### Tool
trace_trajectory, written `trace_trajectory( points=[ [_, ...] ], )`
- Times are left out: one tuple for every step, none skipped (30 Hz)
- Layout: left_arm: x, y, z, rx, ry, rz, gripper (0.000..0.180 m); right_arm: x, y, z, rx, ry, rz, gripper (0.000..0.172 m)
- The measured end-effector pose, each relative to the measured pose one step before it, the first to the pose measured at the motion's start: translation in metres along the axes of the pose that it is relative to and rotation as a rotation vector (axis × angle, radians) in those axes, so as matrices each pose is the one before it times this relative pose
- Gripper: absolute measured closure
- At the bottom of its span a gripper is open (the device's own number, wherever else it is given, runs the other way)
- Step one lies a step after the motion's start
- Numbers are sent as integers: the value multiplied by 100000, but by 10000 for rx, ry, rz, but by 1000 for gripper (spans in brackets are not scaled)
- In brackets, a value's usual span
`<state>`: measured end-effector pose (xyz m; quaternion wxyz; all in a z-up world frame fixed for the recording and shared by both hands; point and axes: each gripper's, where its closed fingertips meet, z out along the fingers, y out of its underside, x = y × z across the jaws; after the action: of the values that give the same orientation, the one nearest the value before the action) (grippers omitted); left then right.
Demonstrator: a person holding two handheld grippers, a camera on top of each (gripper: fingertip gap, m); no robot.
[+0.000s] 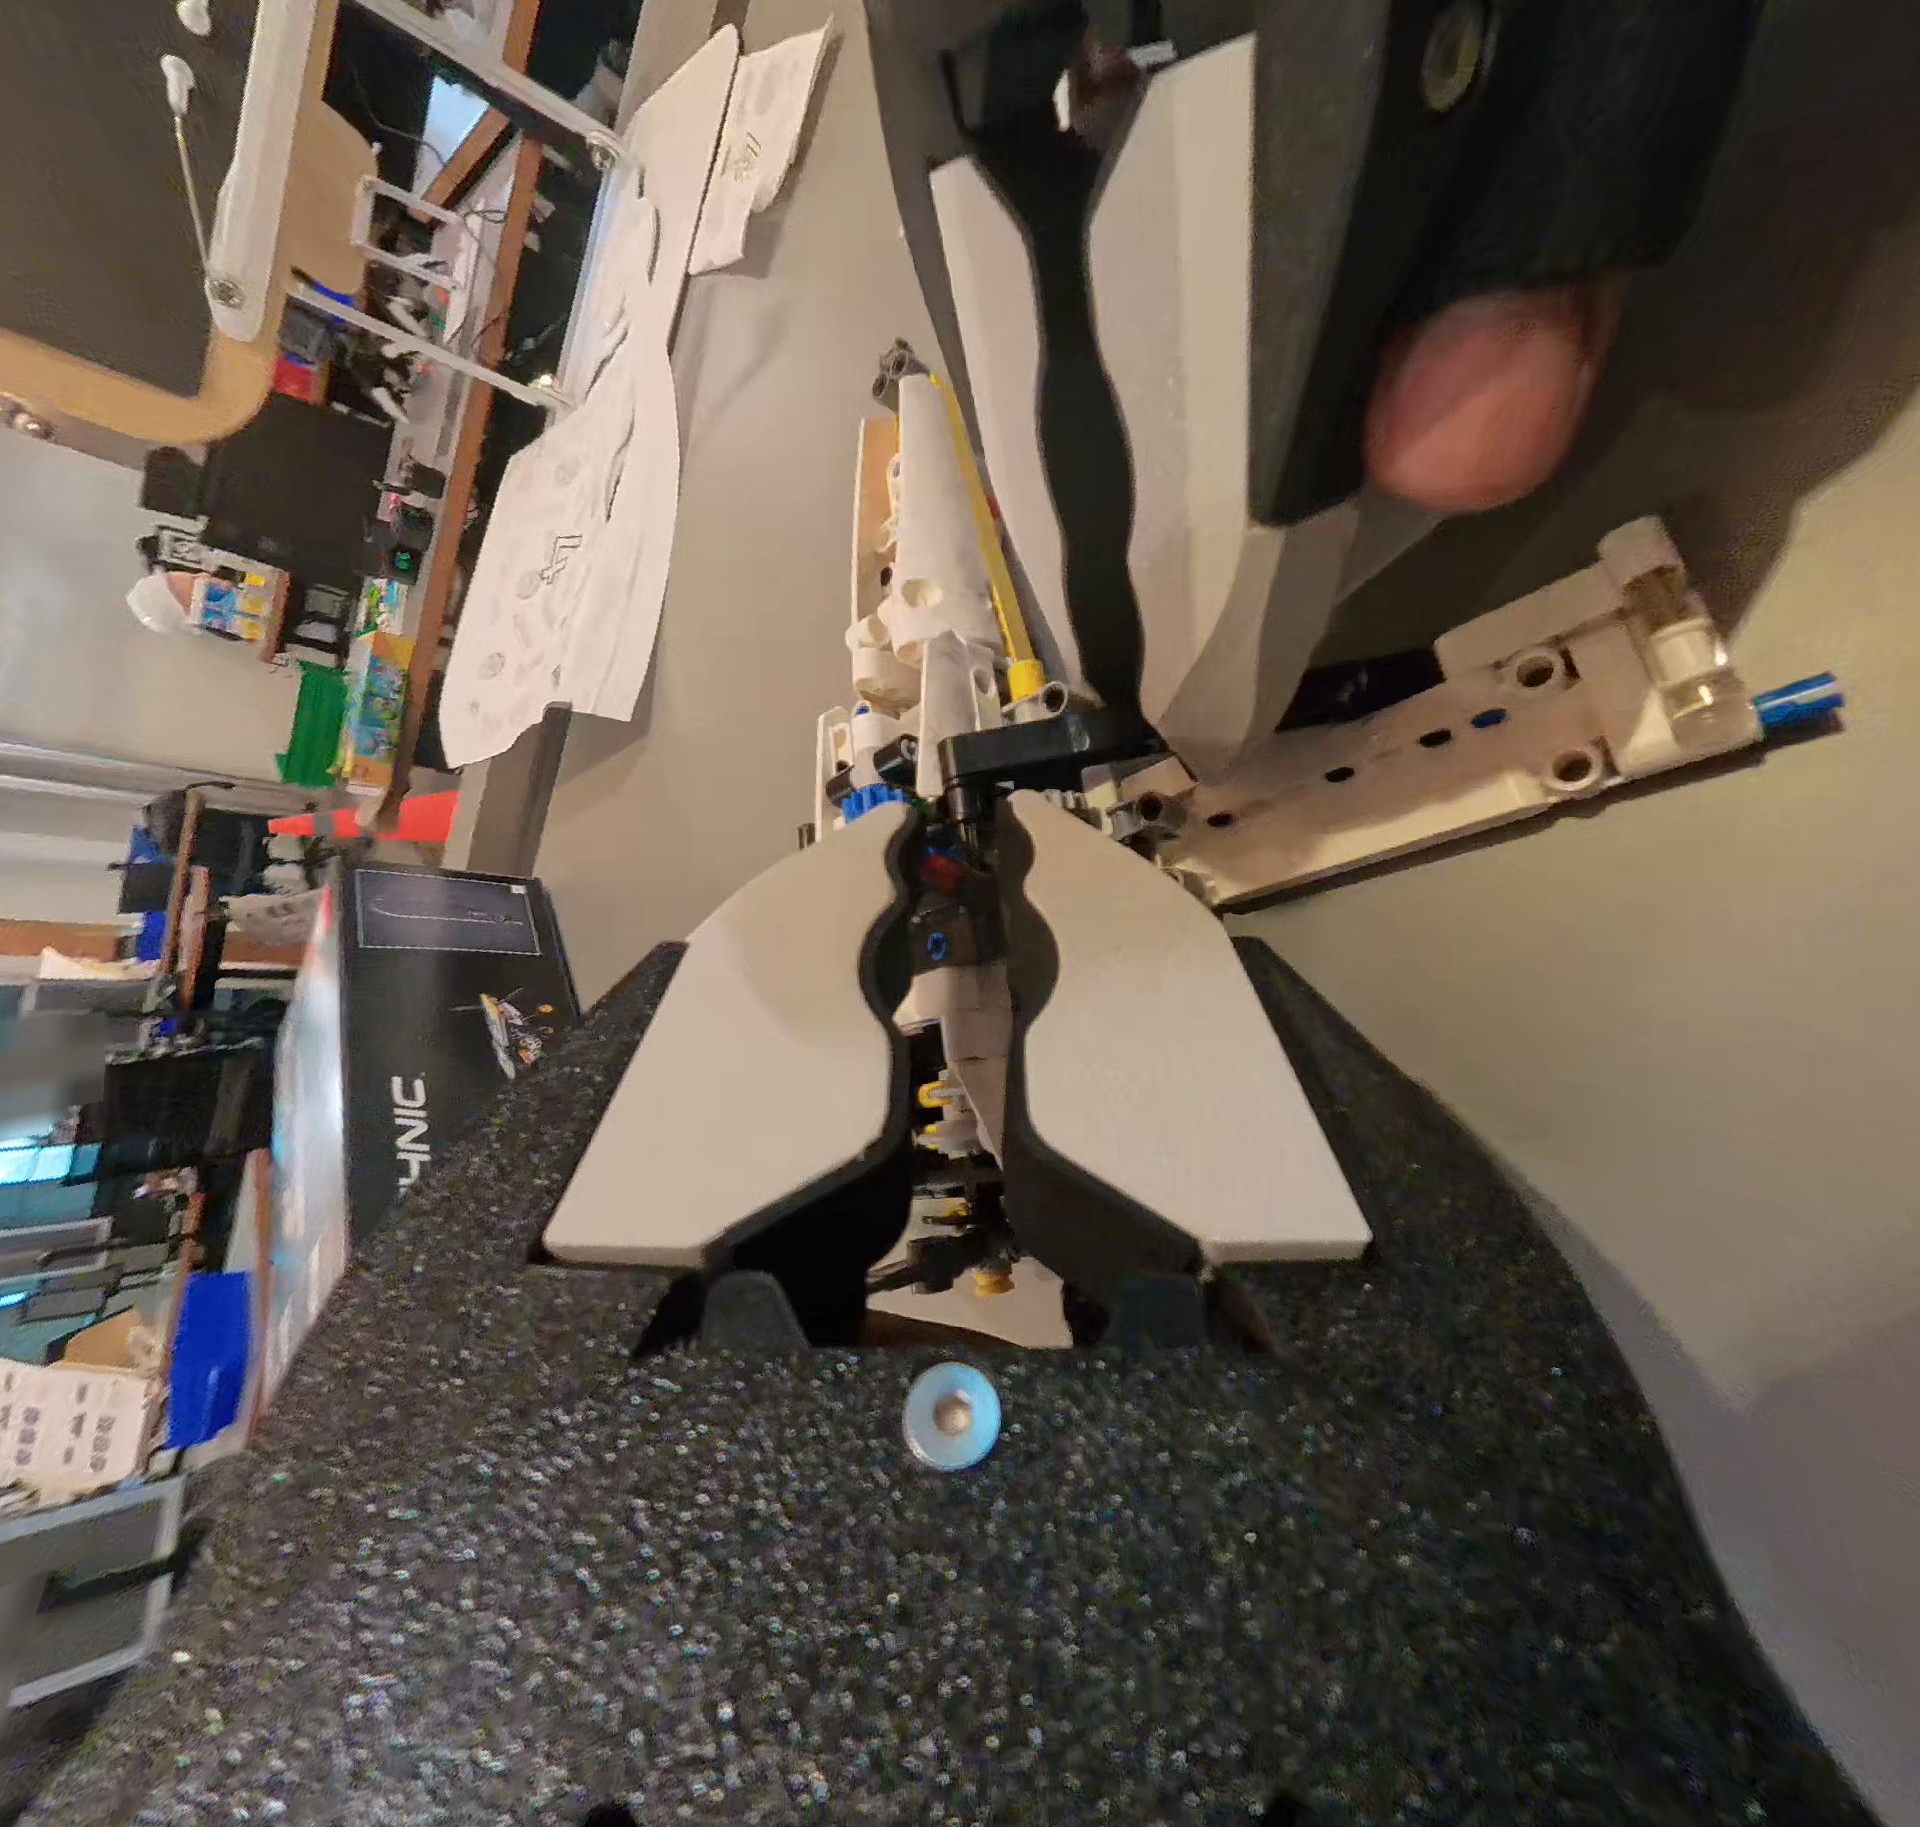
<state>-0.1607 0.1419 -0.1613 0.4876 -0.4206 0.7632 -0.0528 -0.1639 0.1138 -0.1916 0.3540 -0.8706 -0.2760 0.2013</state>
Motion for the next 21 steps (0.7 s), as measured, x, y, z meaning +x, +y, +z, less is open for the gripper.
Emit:
trace_trajectory(
  points=[
    [88, -159, 100, -131, -220, 53, 165, 145, 46, -196, 40, 298, -86, 158],
    [16, -93, 71, -116, -202, -42, 165, 194, -97, -167, 103, 298, -80, 158],
    [0, -66, 47, -64, -133, -96, 165, 190, -172, -124, 114, 269, -64, 159],
    [5, -46, 31, -23, -88, -123, 165, 156, -169, -63, 80, 234, -79, 159],
    [-4, -46, 23, -14, -79, -69, 165, 120, -114, 19, 7, 216, -132, 159],
    [-10, -21, 24, -28, -95, -9, 166, 126, -93, 80, -34, 214, -152, 159],
    [-26, 11, 27, -42, -101, 32, 166, 144, -112, 107, -17, 224, -131, 158],
    [-4, -19, 27, -29, -87, 47, 166, 148, -140, 100, 0, 228, -138, 158],
    [-2, -33, 17, -11, -62, 42, 166, 147, -156, 93, 3, 217, -138, 158],
    [15, -6, 11, -8, -23, -6, 166, 123, -128, 91, 0, 185, -110, 158],
    [-5, -5, 7, 16, 6, -51, 166, 92, -121, 87, 19, 145, -71, 157],
    [20, -5, -2, 26, 19, -79, 166, 79, -92, 75, 23, 103, -29, 158],
    [5, -2, 6, 16, 27, -105, 167, 61, -64, 38, 20, 73, 5, 158],
    [-2, 4, 2, 10, 6, -94, 167, 71, -42, 23, 18, 59, 43, 158],
    [-30, 27, 39, -2, -24, -82, 168, 70, -21, 26, 36, 55, 117, 159],
    [-41, 15, 43, -17, -40, -77, 168, 86, -20, 23, 65, 61, 182, 159],
    [-38, 8, 38, -40, -53, -57, 168, 93, -14, -3, 81, 83, 192, 160],
    [-32, 11, 44, -53, -56, -52, 169, 113, 12, -2, 71, 111, 165, 161],
    [-25, -33, 22, -45, -53, -77, 170, 103, 14, -32, 62, 103, 144, 161],
    [4, -29, 44, -64, -42, -67, 170, 90, -1, -28, 60, 92, 171, 162],
    [-13, -30, 62, -46, -59, -42, 170, 92, 10, -20, 71, 100, 203, 162]
  ],
)
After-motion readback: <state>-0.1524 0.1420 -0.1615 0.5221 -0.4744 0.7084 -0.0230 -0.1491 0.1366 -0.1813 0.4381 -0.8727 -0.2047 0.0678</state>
